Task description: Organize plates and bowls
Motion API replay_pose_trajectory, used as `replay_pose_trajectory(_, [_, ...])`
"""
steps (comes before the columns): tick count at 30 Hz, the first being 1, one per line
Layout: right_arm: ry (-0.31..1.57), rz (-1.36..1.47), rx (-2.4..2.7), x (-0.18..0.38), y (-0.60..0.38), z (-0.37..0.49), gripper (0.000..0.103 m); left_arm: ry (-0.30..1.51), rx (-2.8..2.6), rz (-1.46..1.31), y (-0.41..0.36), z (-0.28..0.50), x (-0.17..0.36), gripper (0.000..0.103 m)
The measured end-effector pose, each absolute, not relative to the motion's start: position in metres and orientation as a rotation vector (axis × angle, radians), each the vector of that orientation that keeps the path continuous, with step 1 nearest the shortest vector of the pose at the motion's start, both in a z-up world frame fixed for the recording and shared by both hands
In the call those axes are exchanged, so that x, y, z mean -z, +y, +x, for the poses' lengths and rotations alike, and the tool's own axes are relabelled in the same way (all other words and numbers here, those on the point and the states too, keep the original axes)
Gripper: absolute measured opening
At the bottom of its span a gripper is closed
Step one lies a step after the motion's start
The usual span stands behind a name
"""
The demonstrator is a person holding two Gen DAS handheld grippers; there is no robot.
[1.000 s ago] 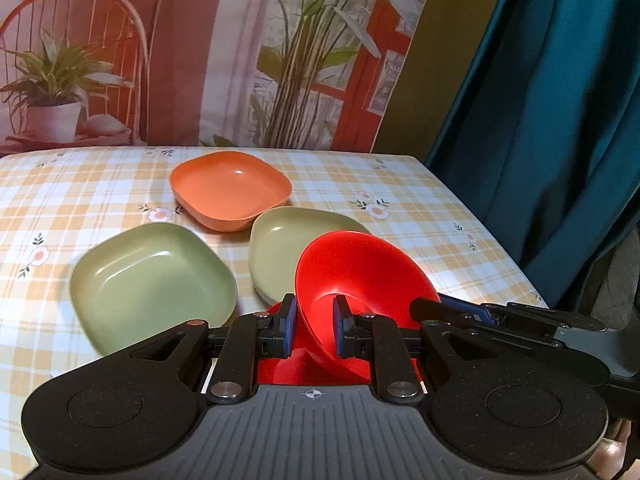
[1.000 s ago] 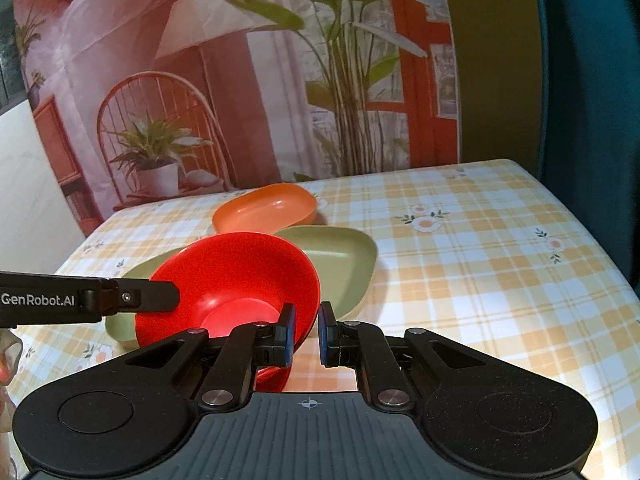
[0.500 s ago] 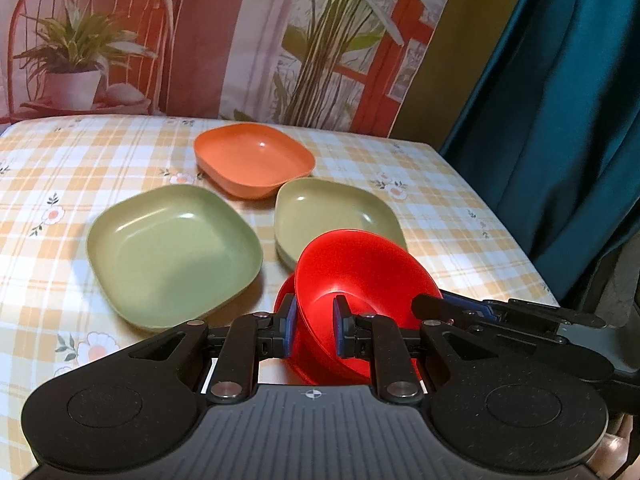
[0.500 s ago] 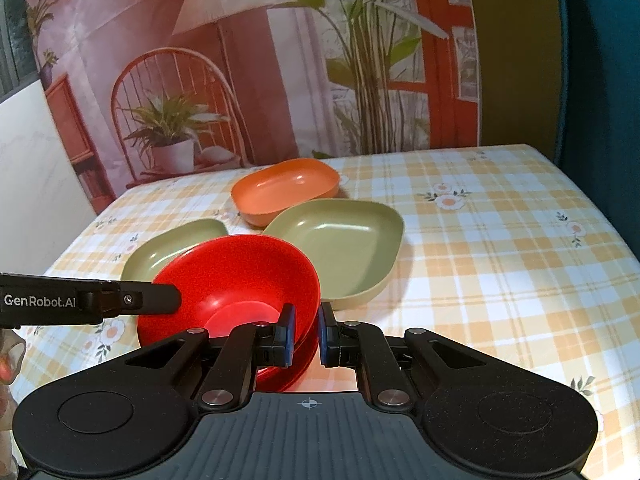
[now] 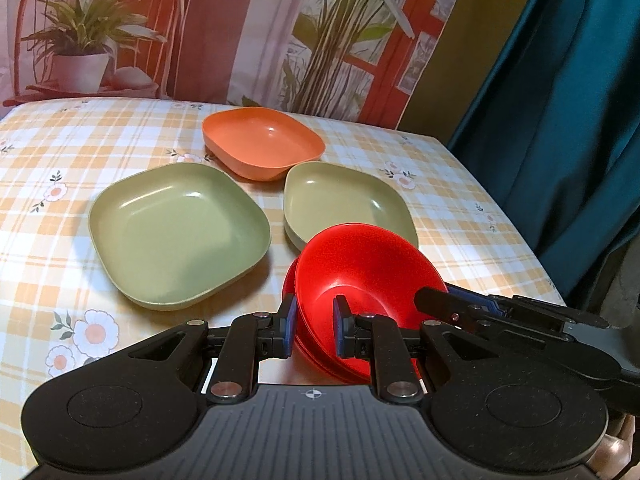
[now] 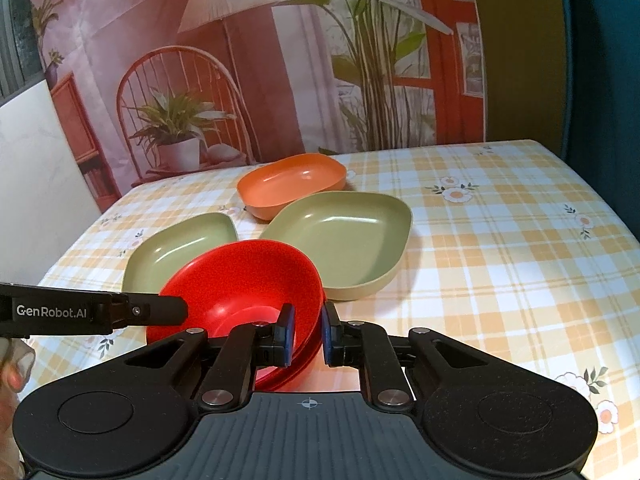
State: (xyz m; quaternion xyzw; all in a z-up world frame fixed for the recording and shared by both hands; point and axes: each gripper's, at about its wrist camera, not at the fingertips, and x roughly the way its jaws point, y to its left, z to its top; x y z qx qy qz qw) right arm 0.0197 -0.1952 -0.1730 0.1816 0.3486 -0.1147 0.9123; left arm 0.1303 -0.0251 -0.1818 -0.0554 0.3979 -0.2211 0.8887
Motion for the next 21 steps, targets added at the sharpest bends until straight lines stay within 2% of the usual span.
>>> replay_pose_trajectory(4, [0.707,0.375,0.223,0.1740,-0.1940,0.0185,0.021,0.822,0.461,-0.113,-0.0251,0.1293,0.1828,0.019])
replay_pose_trajectory(21, [0.687,0.398,0.228,0.1768,-0.1955,0.0146,0.021,0.832,0.439,-0.124,-0.0206,0.1298,0.1859,0.021])
